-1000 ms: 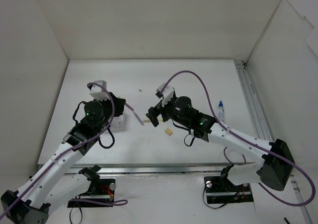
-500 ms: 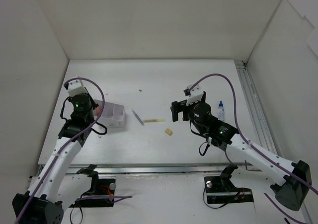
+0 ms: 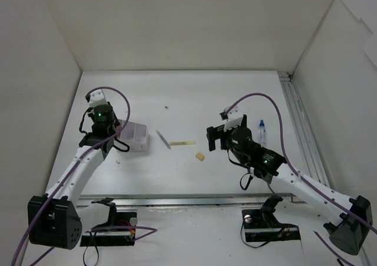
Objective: Sort the stationery into containers
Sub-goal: Place the pen in the storage box, then pick up the pen from the center of the board.
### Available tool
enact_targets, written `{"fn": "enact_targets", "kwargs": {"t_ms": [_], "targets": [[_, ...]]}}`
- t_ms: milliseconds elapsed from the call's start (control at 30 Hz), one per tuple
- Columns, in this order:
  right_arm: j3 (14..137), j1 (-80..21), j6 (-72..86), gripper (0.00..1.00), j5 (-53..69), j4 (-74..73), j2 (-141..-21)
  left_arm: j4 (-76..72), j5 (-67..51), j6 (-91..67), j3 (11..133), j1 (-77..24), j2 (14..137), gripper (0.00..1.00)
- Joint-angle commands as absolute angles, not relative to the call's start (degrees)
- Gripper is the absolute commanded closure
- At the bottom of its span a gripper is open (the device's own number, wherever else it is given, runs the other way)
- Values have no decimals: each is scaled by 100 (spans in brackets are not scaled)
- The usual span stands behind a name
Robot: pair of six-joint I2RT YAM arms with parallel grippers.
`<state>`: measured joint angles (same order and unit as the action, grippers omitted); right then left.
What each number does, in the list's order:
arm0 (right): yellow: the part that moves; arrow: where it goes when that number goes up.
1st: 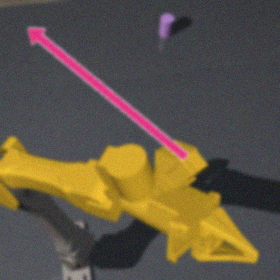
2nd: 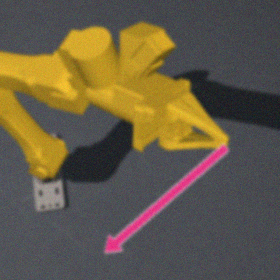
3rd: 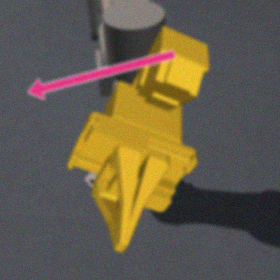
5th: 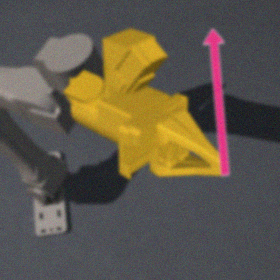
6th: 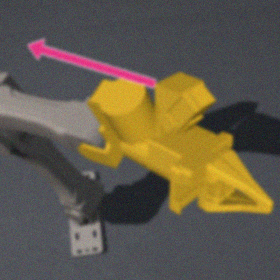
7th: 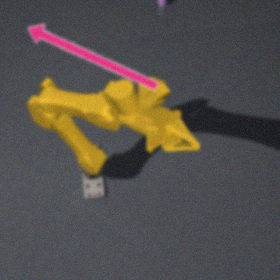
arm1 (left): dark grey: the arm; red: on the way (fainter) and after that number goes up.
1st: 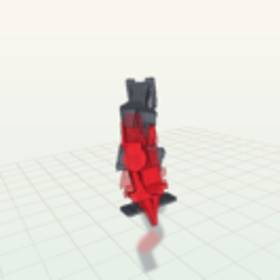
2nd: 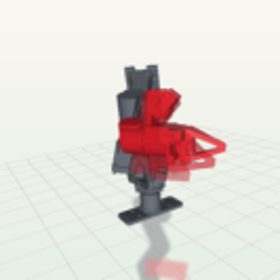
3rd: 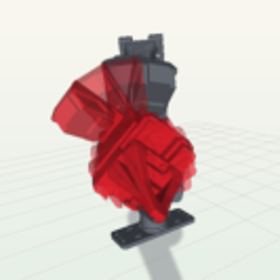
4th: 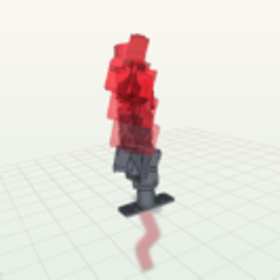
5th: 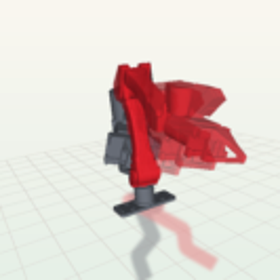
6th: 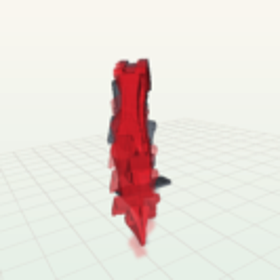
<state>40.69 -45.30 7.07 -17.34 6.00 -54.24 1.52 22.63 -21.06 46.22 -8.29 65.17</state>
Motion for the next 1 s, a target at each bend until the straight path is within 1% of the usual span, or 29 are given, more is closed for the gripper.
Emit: {"fn": "enact_targets", "kwargs": {"t_ms": [0,33,67,133,167,267,300,333,367,400,433,500,567,700,867,967], "targets": [[4192,-4483,651,2,-1539,730,-5641,-27,2135,-2249,4913,-782,6355,67],[4262,-4482,650,2,-1399,703,-5738,-26,2101,-2285,4904,-782,6267,66],[4306,-4482,624,2,-1328,686,-5826,-26,2066,-2294,4896,-782,6214,59],[4525,-4465,641,2,-1118,580,-6186,-26,1882,-2303,4808,-782,5978,54],[4596,-4465,668,2,-1055,545,-6318,165,1820,-2320,4790,-782,5907,49],[4982,-4465,747,2,-555,562,-6959,386,1513,-2399,4790,-782,5547,39],[5114,-4465,773,2,-423,597,-7361,439,1312,-2434,4790,-782,5424,34],[5420,-4482,756,2,-126,632,-7618,544,1196,-2452,4799,-782,5205,1],[5588,-4509,782,2,-62,685,-7864,588,1082,-2539,4773,-782,5107,0],[5799,-4517,782,2,-35,694,-8406,658,881,-2584,4781,-782,4985,0],[6253,-4561,774,2,243,660,-8724,824,827,-2627,4781,-782,4757,0],[6808,-4649,730,2,394,571,-9461,1027,861,-2899,4790,-782,4458,0],[7048,-4798,738,2,466,737,-10130,1396,888,-2979,4851,-835,4290,0],[7819,-4922,721,3,816,861,-11097,1766,861,-3050,4825,-835,3799,0],[8323,-5027,563,6,791,1072,-11916,2082,1028,-3032,4702,-835,3437,0],[8464,-5054,475,6,756,1177,-12102,2232,1125,-2980,4728,-835,3349,0]]}}
